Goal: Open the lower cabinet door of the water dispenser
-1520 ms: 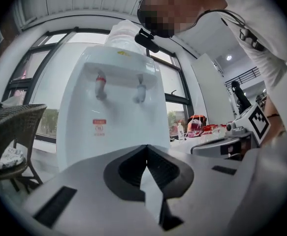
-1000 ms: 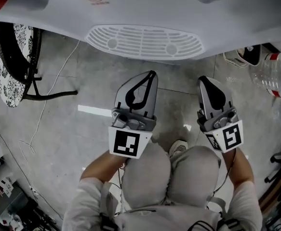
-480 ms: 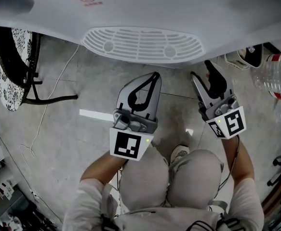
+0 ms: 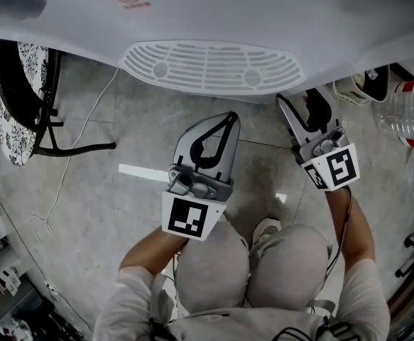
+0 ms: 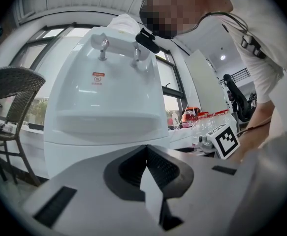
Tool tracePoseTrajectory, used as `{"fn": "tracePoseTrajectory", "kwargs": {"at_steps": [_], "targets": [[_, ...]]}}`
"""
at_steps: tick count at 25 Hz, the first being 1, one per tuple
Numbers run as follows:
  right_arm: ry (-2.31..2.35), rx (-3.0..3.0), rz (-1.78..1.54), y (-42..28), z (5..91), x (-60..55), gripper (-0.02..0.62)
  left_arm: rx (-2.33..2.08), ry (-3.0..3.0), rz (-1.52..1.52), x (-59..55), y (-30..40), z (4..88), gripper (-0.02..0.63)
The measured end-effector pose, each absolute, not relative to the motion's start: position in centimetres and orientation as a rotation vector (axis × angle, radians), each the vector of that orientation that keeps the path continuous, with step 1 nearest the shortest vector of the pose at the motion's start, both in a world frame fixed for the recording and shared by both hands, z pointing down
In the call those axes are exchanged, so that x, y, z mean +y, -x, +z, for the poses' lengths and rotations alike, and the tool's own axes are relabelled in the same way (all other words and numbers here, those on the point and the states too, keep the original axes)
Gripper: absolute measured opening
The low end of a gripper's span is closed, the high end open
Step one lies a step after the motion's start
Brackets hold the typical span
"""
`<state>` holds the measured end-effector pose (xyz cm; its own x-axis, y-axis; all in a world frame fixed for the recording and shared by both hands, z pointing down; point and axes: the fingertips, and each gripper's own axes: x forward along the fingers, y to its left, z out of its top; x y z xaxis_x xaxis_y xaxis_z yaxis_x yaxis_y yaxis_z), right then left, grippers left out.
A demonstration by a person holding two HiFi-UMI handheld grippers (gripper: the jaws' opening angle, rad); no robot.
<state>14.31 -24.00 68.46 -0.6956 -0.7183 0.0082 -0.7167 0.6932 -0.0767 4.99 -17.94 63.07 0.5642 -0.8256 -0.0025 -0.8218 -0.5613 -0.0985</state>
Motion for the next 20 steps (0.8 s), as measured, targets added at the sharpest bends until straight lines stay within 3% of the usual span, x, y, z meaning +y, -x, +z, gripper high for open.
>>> {"fn": "tracePoseTrajectory", "kwargs": {"at_steps": [8, 15, 20], "targets": [[1.244, 2.818, -0.104, -14.5, 68.4, -23.9, 0.230, 1.345, 2.723, -0.066, -17.9, -6.9, 63.3, 0.006], [1.202, 2.824, -0.099, -14.8, 68.4, -21.5, 0.168, 1.329, 2.706, -0.085, -17.2, -7.0, 62.7, 0.006], [1.041, 2.927, -0.099, -14.1, 68.2, -17.9, 0.163, 1.370, 2.646, -0.108, -16.5, -4.9, 62.0, 0.006]]}}
